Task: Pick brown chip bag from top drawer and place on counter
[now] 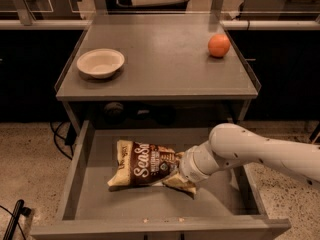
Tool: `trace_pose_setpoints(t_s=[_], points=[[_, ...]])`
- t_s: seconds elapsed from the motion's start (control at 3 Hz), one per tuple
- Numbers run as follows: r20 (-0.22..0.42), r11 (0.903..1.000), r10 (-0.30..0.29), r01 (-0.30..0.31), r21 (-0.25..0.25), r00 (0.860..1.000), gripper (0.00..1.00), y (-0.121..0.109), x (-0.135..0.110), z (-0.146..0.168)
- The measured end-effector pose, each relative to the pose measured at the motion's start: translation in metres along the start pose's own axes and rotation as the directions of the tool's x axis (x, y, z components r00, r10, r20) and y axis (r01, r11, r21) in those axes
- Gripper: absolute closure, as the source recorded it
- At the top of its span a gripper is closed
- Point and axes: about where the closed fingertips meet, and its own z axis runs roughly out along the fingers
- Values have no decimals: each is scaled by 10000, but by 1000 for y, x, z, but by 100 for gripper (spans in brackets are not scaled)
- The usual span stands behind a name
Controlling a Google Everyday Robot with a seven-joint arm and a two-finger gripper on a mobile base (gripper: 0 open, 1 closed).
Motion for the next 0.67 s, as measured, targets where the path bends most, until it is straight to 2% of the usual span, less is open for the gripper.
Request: trace_pose_setpoints(t_s=[0.67], points=[[0, 10000, -1, 1, 0, 10000, 100, 0, -3, -5]])
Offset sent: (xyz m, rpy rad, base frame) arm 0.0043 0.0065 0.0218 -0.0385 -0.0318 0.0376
